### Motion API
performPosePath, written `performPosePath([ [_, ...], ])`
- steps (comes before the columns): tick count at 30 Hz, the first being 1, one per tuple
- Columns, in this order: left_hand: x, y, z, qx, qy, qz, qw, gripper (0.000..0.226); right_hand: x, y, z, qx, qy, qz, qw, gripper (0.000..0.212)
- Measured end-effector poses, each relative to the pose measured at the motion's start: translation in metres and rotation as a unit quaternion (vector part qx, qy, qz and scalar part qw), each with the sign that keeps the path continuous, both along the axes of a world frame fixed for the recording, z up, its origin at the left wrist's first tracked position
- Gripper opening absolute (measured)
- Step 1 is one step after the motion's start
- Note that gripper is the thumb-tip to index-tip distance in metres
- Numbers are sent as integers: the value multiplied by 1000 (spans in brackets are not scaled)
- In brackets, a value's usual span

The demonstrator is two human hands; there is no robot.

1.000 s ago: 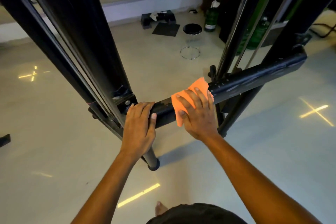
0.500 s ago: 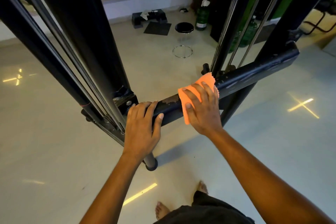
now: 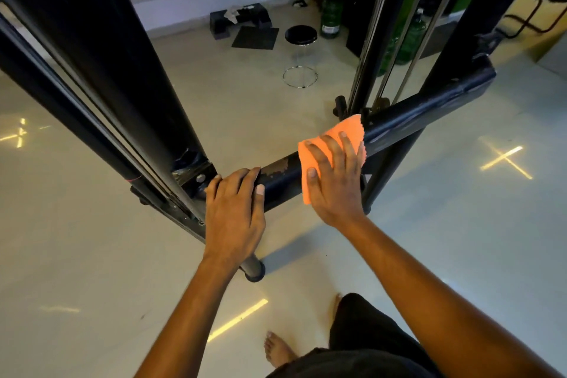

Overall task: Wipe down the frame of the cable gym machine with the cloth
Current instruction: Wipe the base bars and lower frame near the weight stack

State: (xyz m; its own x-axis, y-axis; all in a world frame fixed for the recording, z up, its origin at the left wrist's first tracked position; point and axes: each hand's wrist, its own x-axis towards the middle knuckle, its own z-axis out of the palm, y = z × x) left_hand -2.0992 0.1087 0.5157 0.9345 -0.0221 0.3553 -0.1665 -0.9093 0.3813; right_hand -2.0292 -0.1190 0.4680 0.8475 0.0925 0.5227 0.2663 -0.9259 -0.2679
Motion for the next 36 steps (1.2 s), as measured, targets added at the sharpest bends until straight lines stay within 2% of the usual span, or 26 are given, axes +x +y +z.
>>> performPosePath([
  [4, 3, -4, 1, -6, 3, -1, 1000, 44, -27, 46, -13, 10, -18, 69, 997, 55],
  [8, 5, -11, 3, 1, 11, -5, 1000, 46, -1, -1, -9, -78, -40, 142, 986, 58],
  [10, 5, -15, 4, 7, 17, -1, 1000, 48, 16, -30, -2, -92, -18, 122, 988, 60],
  [12, 6, -18, 4, 13, 20, 5, 1000, 48, 23, -42, 2, -55, -1, 71, 996, 59],
  [15, 8, -26, 5, 20, 21, 9, 1000, 47, 9, -15, -2, 10, 0, 36, 999, 54],
  [18, 12, -34, 5, 21, 21, 19, 999, 45, -5, 10, -12, 26, -19, 64, 997, 55],
  [22, 19, -56, 5, 24, 22, 55, 998, 45, 28, -44, -16, -76, -92, 171, 978, 61],
  [23, 20, -64, 6, 19, 19, 65, 998, 45, 40, -65, -16, -93, -94, 173, 976, 64],
  [25, 21, -76, 6, -7, 18, 78, 997, 45, 56, -94, -16, -68, -75, 129, 986, 68],
  [28, 28, -81, 6, -33, 19, 82, 996, 43, 46, -71, -24, -5, -72, 78, 994, 64],
  [32, 31, -77, 6, -60, 23, 67, 996, 42, 16, -3, -35, 3, -123, 165, 979, 59],
  [36, 16, -79, 3, -4, 30, 126, 992, 44, 48, -44, -50, -46, -218, 226, 948, 64],
])
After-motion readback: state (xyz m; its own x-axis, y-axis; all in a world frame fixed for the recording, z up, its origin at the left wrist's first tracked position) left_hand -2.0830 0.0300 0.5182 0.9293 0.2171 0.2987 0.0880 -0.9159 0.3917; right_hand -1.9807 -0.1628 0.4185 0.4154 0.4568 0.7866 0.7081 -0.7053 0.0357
